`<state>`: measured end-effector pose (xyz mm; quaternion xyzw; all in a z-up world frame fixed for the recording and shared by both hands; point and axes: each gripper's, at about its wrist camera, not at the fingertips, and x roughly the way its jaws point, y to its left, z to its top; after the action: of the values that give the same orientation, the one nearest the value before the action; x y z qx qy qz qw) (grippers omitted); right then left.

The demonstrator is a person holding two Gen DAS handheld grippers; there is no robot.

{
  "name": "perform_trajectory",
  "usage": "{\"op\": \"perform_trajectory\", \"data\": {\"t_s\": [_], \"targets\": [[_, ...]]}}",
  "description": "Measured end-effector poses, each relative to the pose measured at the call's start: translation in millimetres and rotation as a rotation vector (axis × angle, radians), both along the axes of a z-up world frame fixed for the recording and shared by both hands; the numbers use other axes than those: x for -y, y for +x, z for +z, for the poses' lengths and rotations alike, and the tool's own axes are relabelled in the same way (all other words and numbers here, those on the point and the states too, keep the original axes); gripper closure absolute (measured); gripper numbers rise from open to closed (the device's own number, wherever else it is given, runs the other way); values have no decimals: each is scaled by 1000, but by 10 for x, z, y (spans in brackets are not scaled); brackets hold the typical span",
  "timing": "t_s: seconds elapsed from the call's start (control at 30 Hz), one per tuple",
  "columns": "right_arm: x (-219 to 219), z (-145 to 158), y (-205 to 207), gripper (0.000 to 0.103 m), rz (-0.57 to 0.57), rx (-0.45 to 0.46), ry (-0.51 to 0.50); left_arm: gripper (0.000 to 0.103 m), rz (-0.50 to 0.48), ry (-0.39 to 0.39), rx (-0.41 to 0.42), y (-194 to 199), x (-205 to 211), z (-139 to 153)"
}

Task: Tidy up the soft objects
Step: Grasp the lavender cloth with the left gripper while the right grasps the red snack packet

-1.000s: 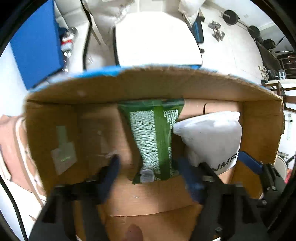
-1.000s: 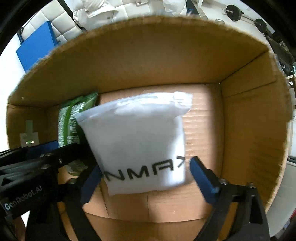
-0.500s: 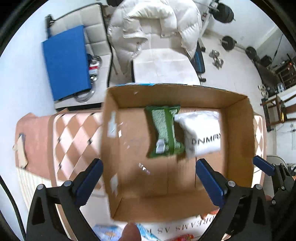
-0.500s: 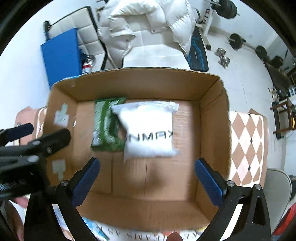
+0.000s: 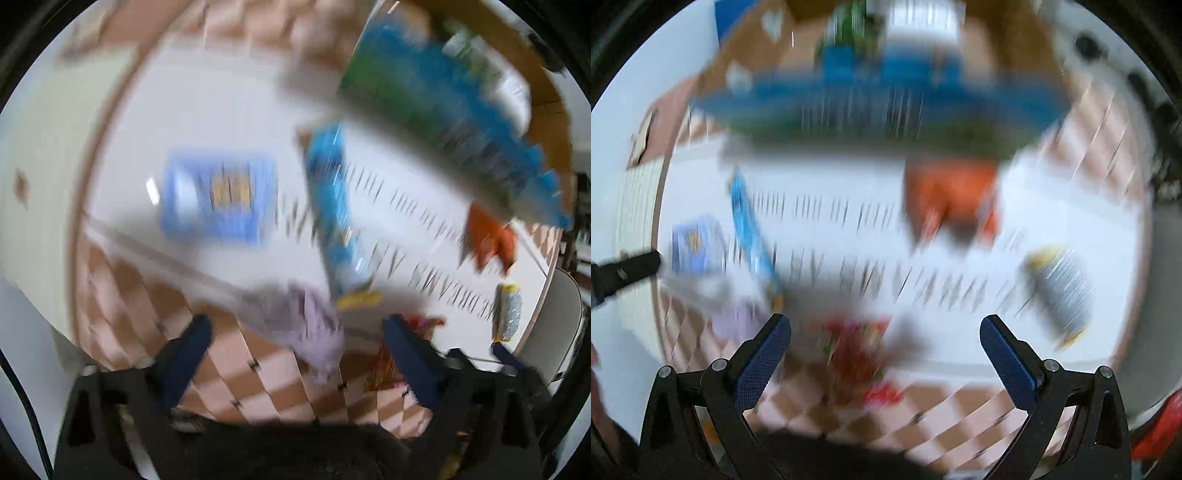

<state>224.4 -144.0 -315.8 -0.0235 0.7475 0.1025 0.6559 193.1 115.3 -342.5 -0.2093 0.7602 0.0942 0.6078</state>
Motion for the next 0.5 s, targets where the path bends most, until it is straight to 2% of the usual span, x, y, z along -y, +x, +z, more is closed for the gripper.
{"op": "perform_trajectory", "data": {"t_s": [0.03,0.07,0.13,0.17,0.3,0.4,0.5], "targets": [[14,-144,-128,0,-12,-40,4,24,9,-19,-28,-83,50,-137],[6,-245,-222,5,-13,-56,2,24,23,-48,-50,-138,93,-265],[-5,-397,-363,12,-16,-72,-14,24,42,-90,-93,-195,187,-497],[-7,-449,-407,13,-20,-76,-18,24,42,-94,-110,-204,238,-586],[-56,-613,-519,13,-12,-98,-15,24,-33,15,-156,-250,353,-831],[-119,-688,-569,13,15,-109,-36,24,-111,103,-164,-334,363,-877],[-161,-773,-600,13,27,-125,-60,24,-143,141,-159,-440,331,-868]]}}
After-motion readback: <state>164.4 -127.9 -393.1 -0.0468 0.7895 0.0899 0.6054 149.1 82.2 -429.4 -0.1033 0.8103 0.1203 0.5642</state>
